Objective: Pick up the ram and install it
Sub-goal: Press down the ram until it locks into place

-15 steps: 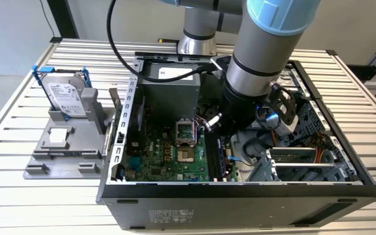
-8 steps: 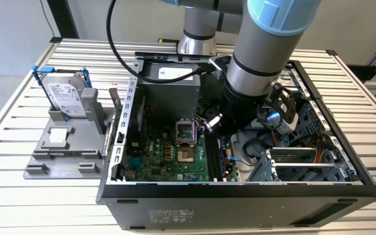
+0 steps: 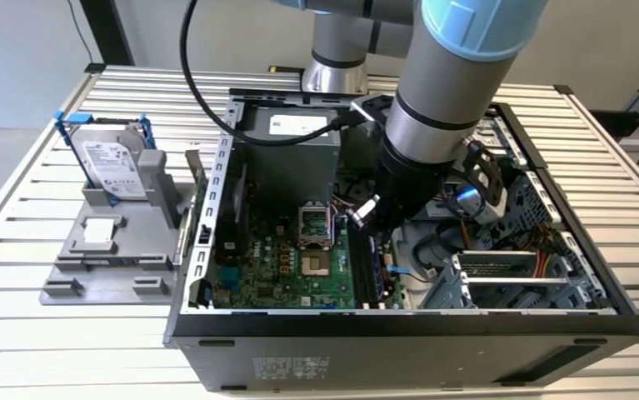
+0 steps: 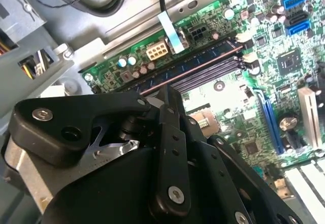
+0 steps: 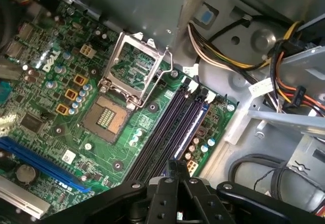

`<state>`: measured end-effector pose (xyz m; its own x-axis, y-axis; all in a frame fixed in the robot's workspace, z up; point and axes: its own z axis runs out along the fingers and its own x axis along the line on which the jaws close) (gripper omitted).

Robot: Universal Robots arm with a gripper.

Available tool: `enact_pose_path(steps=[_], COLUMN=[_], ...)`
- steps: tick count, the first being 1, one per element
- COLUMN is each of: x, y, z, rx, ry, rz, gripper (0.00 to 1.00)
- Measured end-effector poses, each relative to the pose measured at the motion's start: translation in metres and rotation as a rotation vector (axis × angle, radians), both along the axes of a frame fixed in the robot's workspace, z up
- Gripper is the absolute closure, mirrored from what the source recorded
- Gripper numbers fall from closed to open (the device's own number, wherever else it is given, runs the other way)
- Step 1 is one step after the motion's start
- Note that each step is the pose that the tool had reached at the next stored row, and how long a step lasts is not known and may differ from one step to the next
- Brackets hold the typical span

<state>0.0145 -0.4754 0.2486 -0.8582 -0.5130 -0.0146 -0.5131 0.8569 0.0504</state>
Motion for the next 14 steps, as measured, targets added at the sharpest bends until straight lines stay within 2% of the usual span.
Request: enact_pose_path(steps=[14], x=[0.0000], y=[0.0000], z=[0.0000], rx=[0.0105], ry=[-0.0015], rz=[0.179], gripper=[1.00])
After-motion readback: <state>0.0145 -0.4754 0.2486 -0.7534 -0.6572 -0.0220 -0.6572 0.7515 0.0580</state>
